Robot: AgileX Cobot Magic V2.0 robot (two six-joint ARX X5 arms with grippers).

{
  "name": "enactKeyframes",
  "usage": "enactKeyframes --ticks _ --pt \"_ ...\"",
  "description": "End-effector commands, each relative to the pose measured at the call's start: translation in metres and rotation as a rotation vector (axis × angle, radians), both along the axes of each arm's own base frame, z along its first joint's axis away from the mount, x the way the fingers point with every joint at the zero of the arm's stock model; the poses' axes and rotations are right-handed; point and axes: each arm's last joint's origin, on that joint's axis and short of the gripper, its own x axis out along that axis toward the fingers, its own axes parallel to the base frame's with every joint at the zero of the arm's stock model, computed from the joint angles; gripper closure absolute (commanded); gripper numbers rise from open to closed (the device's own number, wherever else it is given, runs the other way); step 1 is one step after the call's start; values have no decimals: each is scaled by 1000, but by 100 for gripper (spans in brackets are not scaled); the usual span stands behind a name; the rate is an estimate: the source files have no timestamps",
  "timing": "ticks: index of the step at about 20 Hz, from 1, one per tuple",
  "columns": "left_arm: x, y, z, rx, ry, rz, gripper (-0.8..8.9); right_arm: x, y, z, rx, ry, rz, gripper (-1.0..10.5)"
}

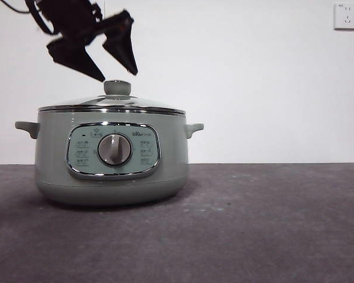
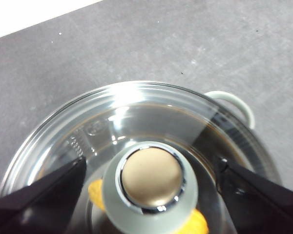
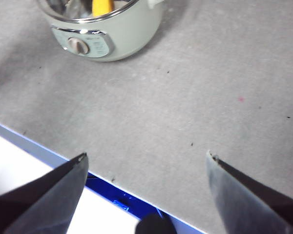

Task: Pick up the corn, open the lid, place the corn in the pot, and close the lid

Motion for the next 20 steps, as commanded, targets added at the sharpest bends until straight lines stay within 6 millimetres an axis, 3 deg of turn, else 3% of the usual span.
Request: enactKeyframes --ticks 1,5,9,15,20 --pt "-6 2 15 24 59 -9 369 -1 -1 -4 -36 15 7 541" --pt "-44 14 55 -8 97 -38 369 -1 -2 -4 -65 -8 12 541" --pt "-101 35 86 -8 99 -38 374 0 -2 -4 -93 -27 29 541" --pt "-177 61 103 -31 197 -98 374 0 -2 -4 -116 -41 61 540" --pt "-209 69 111 -120 207 -202 374 1 0 -4 -131 -40 93 541"
